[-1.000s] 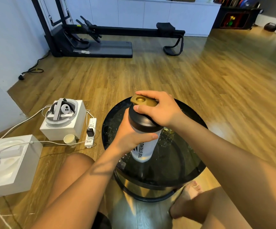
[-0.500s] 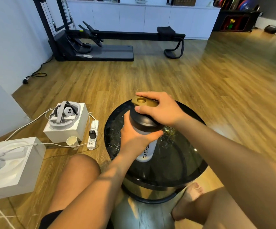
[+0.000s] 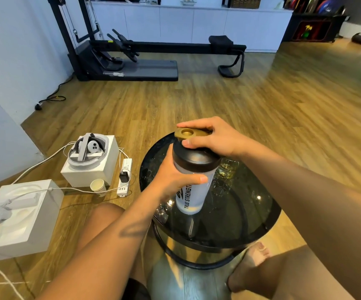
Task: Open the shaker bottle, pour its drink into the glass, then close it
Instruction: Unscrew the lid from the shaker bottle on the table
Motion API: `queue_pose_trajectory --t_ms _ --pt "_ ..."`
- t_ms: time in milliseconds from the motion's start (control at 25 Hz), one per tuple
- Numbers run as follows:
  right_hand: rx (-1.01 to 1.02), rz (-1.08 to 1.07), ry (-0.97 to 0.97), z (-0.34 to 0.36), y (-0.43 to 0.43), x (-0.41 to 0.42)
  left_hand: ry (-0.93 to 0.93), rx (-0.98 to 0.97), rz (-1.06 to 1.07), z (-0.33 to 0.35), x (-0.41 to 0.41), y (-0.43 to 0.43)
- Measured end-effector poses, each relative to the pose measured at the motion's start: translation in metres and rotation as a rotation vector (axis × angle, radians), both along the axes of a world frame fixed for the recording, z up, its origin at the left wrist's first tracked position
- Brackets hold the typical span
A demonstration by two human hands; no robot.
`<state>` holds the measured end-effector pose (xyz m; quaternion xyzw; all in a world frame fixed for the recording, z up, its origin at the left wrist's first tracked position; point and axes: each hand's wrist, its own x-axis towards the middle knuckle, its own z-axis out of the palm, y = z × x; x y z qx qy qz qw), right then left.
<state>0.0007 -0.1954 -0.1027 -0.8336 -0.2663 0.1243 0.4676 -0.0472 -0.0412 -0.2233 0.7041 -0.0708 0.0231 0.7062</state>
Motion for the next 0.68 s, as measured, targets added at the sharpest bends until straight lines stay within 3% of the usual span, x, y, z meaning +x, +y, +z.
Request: queue_pose_trajectory --t_ms 120,320,680 --pt "0.155 -0.112 0.043 0.002 -0.005 0.003 0.006 -0.001 -0.001 -0.001 -0.001 -0.001" --pt "-0.113 -0.077 -0.083 -0.002 0.005 -0.003 -0.004 -0.03 0.045 -0.006 0.001 -0.009" --pt "-0.038 -0.267 -0.124 -0.017 0.006 -0.015 -0.015 -0.033 0.158 -0.011 -0.004 -0.021"
